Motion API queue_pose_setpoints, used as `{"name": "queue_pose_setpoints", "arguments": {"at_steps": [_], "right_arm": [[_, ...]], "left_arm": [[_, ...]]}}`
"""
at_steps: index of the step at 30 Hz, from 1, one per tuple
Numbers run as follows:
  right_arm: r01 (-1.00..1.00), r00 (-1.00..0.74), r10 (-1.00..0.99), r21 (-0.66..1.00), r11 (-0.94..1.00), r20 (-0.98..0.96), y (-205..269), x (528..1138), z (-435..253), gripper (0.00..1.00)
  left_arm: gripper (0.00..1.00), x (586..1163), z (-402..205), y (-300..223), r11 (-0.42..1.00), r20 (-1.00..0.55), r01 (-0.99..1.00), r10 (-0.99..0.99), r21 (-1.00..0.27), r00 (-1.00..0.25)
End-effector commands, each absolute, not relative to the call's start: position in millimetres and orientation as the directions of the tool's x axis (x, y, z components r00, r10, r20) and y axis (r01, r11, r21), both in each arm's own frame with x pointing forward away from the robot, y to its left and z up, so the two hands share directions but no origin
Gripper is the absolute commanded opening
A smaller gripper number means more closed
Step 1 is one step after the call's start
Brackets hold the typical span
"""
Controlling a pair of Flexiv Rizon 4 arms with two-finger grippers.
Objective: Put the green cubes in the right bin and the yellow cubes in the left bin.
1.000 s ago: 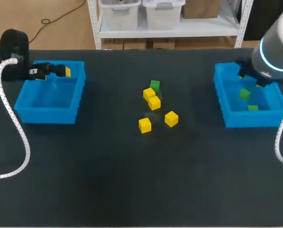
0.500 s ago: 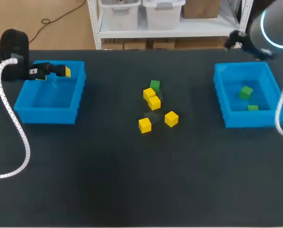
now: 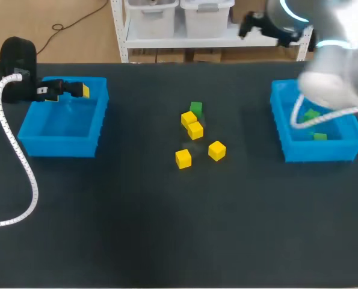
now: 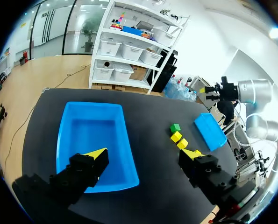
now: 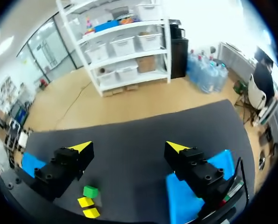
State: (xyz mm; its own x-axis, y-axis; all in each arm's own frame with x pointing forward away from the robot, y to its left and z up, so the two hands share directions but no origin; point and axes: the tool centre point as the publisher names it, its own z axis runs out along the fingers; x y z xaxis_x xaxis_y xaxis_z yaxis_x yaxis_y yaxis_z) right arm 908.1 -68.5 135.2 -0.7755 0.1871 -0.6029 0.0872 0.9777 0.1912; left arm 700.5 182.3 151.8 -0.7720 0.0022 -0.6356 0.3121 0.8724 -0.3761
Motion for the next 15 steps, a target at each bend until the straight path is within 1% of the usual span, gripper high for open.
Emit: {"name": "queue_pose_setpoints", "arguments": {"at_steps": [1,9,15], "right_arm": [[0.047,-0.852,0.111,0.137,0.989,-0.512,-12,914,127,1.0],[-0.012,-0.891,0.031,0.092,0.996,-0.454,24,890,109,1.0],[0.046,-0.914,0.073,0.078,0.996,-0.399,31,886,86,1.0]], "left_arm": [[1.0,700,150,184,0.867,-0.641,0.32,0.001,-0.382,-0.767],[1.0,700,150,184,0.867,-0.641,0.32,0.001,-0.382,-0.767],[1.0,700,150,184,0.867,-0.641,0.32,0.001,-0.382,-0.767]]}}
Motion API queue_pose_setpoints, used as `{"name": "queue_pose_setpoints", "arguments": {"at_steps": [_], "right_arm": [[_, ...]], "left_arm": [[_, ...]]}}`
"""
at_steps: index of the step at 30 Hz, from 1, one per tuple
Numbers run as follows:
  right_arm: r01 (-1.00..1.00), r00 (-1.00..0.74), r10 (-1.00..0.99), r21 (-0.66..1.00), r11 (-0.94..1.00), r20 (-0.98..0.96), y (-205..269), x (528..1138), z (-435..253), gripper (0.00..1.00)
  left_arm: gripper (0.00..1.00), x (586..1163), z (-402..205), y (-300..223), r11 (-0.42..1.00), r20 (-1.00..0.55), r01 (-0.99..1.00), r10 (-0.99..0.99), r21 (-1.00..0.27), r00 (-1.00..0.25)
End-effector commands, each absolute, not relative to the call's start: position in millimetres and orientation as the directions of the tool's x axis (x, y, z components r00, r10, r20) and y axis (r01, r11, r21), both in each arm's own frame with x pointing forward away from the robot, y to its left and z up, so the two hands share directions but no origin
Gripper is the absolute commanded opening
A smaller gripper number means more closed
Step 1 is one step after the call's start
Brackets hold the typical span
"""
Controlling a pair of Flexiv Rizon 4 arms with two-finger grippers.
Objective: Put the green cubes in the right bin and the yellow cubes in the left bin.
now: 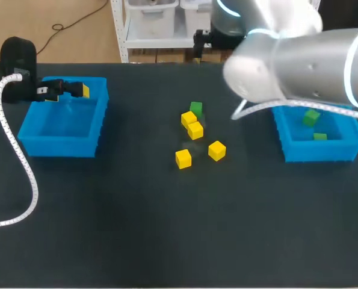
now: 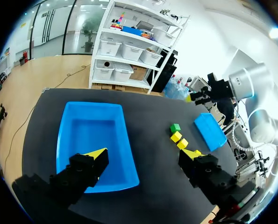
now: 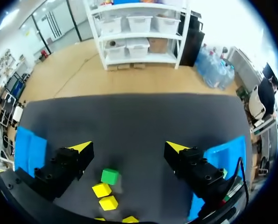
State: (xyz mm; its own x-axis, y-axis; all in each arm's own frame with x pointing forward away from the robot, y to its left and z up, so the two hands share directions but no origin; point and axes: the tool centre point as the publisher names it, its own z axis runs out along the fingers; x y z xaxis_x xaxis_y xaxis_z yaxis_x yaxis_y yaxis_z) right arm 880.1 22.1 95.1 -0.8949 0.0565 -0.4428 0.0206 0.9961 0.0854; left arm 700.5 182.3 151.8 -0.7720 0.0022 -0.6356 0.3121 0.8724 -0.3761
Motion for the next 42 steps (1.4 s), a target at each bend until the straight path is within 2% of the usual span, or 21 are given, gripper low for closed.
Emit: {"name": "queue_pose_setpoints", "arguments": {"at_steps": [1,12,26,34,42], "right_arm": [[0.062,-0.917,0.087,0.078,0.995,-0.39,32,885,83,1.0],[0.089,-0.939,0.111,0.083,0.993,-0.326,57,865,56,1.0],[0.041,-0.961,0.041,0.003,0.999,-0.272,60,843,27,1.0],[0.058,-0.967,0.059,0.012,0.998,-0.246,62,842,19,1.0],[0.062,-0.977,0.051,-0.047,0.997,-0.206,56,843,3,1.0]], "left_arm": [[1.0,700,150,184,0.867,-0.641,0.32,0.001,-0.382,-0.767],[1.0,700,150,184,0.867,-0.641,0.32,0.001,-0.382,-0.767],[1.0,700,150,184,0.867,-0.641,0.32,0.001,-0.382,-0.767],[1.0,700,150,184,0.867,-0.641,0.32,0.001,-0.382,-0.767],[1.0,700,150,184,0.867,-0.641,0.32,0.001,-0.382,-0.767]]}}
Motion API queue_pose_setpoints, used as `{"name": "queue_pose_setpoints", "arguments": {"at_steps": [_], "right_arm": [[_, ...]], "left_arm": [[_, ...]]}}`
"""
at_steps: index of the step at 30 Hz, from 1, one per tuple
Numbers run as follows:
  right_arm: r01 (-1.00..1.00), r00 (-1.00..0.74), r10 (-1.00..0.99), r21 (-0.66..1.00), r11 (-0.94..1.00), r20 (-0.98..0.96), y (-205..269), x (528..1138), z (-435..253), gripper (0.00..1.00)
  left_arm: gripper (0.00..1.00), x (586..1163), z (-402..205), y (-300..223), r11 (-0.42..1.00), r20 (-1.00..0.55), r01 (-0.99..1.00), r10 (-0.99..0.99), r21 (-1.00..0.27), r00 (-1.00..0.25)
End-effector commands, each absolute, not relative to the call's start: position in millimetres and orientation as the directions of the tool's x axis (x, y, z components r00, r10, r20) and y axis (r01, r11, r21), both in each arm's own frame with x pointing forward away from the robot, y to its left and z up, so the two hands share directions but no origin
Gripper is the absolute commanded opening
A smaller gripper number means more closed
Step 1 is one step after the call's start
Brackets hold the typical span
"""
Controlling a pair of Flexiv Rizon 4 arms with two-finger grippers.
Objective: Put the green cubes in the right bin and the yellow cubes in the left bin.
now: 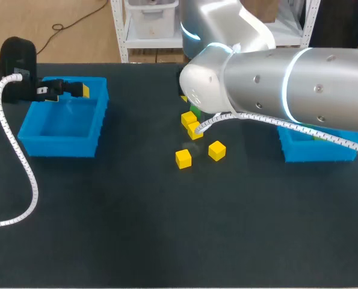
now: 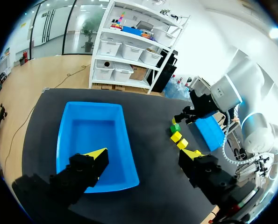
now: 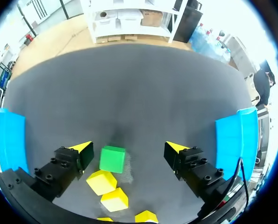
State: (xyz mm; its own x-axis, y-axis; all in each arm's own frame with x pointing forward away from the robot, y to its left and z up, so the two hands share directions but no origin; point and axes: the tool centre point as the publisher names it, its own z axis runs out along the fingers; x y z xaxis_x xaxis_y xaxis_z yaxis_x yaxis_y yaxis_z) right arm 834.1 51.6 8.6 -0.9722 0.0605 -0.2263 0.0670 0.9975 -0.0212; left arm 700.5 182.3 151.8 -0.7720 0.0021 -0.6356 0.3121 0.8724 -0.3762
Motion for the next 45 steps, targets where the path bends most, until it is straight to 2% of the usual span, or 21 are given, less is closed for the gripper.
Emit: {"name": "queue_pose_setpoints", "arguments": {"at_steps": [1,14,33,45], "right_arm": [[0.056,-0.978,0.042,-0.06,0.997,-0.204,56,843,1,1.0],[0.05,-0.981,0.034,-0.082,0.995,-0.189,65,841,-10,1.0],[0.146,-0.968,0.138,-0.024,0.989,-0.211,67,838,-4,1.0],[0.145,-0.958,0.136,-0.018,0.989,-0.251,71,826,-6,1.0]], "left_arm": [[1.0,700,150,184,0.867,-0.641,0.32,0.001,-0.382,-0.767],[1.0,700,150,184,0.867,-0.641,0.32,0.001,-0.382,-0.767],[1.0,700,150,184,0.867,-0.641,0.32,0.001,-0.382,-0.767],[1.0,700,150,184,0.867,-0.641,0.32,0.001,-0.382,-0.767]]}}
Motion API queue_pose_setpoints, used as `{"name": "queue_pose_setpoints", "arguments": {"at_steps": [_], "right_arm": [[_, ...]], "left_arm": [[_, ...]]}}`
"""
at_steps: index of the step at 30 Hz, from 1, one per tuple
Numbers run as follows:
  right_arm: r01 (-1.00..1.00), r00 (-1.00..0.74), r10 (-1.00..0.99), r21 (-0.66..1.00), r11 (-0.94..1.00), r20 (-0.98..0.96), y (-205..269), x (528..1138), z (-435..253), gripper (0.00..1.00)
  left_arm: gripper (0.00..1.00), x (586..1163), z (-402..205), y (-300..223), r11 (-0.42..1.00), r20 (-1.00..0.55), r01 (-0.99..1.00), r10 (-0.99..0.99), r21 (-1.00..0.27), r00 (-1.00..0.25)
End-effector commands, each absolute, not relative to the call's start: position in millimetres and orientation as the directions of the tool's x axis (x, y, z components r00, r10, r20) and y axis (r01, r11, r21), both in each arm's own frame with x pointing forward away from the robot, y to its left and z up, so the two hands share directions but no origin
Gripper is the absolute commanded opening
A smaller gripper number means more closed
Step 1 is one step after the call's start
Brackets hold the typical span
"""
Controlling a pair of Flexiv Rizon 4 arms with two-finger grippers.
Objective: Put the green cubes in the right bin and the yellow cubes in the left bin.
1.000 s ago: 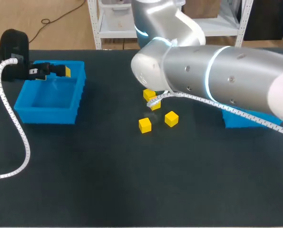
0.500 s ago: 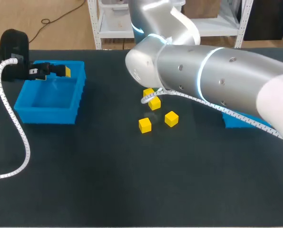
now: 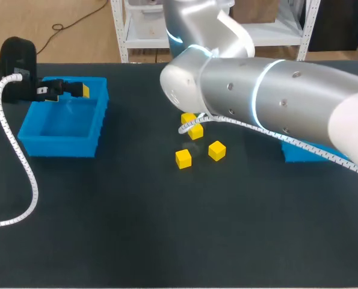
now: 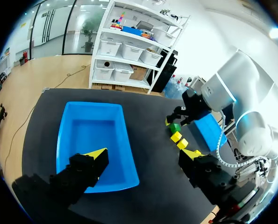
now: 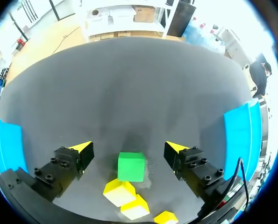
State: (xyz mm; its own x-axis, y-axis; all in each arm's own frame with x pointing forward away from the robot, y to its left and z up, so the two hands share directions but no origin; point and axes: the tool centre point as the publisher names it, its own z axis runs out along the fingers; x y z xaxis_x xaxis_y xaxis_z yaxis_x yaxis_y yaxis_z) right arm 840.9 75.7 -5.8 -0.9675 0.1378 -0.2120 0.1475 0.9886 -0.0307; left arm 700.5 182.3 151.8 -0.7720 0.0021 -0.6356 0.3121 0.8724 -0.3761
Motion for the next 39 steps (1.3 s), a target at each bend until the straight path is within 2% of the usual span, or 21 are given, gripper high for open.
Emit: {"name": "queue_pose_setpoints", "arguments": {"at_steps": [1,10,11,12,13,15,17,18,32,39], "right_arm": [[0.146,-0.958,0.138,-0.017,0.989,-0.251,71,825,-6,1.0],[0.148,-0.958,0.137,-0.027,0.989,-0.251,71,823,-13,1.0],[0.148,-0.958,0.136,-0.027,0.989,-0.253,71,822,-14,0.93],[0.148,-0.957,0.136,-0.028,0.989,-0.254,71,822,-14,0.73],[0.149,-0.957,0.137,-0.027,0.989,-0.255,72,822,-14,0.46],[0.15,-0.957,0.139,-0.025,0.988,-0.257,72,821,-15,0.31],[0.151,-0.956,0.14,-0.023,0.988,-0.259,73,822,-15,0.05],[0.152,-0.955,0.141,-0.023,0.988,-0.261,74,822,-15,0.0],[0.132,-0.942,0.127,0.005,0.991,-0.311,70,826,2,0.0],[0.135,-0.896,0.154,0.075,0.988,-0.416,33,837,54,0.0]], "left_arm": [[1.0,700,150,184,0.867,-0.641,0.32,0.001,-0.382,-0.767],[1.0,700,150,184,0.867,-0.641,0.32,0.001,-0.382,-0.767],[1.0,700,150,184,0.867,-0.641,0.32,0.001,-0.382,-0.767],[1.0,700,150,184,0.867,-0.641,0.32,0.001,-0.382,-0.767],[1.0,700,150,184,0.867,-0.641,0.32,0.001,-0.382,-0.767],[1.0,700,150,184,0.867,-0.641,0.32,0.001,-0.382,-0.767],[1.0,700,150,184,0.867,-0.641,0.32,0.001,-0.382,-0.767],[1.0,700,150,184,0.867,-0.641,0.32,0.001,-0.382,-0.767],[1.0,700,150,184,0.867,-0.641,0.32,0.001,-0.382,-0.767],[1.0,700,150,184,0.867,-0.641,0.32,0.001,-0.382,-0.767]]}}
